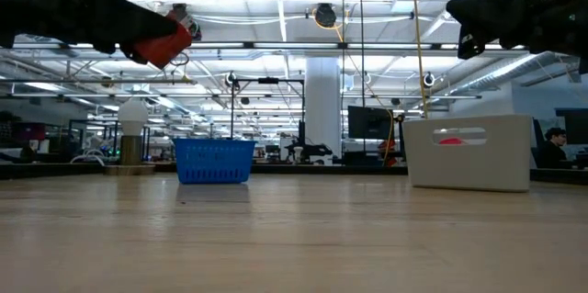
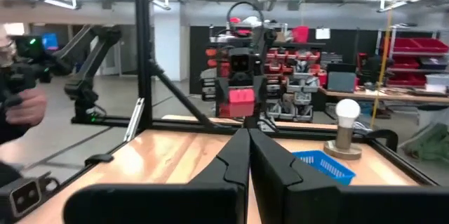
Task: Pick & Place Office items
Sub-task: Put the red charger adapter into the gray bin
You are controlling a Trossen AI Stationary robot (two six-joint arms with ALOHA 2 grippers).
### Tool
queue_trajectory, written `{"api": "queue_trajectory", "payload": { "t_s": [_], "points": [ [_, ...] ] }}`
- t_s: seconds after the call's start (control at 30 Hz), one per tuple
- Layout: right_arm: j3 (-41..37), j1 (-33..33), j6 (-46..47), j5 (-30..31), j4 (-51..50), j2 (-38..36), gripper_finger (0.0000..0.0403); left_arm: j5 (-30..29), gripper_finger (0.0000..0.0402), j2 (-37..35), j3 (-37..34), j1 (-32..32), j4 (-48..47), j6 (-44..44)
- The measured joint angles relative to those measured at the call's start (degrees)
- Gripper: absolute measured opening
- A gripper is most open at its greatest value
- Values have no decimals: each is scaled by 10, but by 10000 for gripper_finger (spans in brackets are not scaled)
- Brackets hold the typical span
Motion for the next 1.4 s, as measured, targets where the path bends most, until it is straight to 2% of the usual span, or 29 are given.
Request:
{"api": "queue_trajectory", "payload": {
  "t_s": [0.27,0.4,0.57,0.7,0.8,0.97,1.13,1.4],
  "points": [
    [0,46,-71,3,19,17,4,0,211,0,0,0,9,-14],
    [8,74,-93,23,37,31,4,0,211,0,0,3,19,-66],
    [40,138,-169,89,29,84,4,24,211,3,15,17,36,-127],
    [76,192,-230,207,18,148,4,57,211,26,64,19,36,-128],
    [106,222,-292,286,19,188,4,58,211,55,111,19,35,-125],
    [151,262,-381,334,31,228,13,37,211,83,179,24,37,-142],
    [183,294,-415,349,32,257,74,24,211,110,226,25,35,-150],
    [235,331,-452,353,32,319,248,31,211,193,296,25,43,-165]
  ]
}}
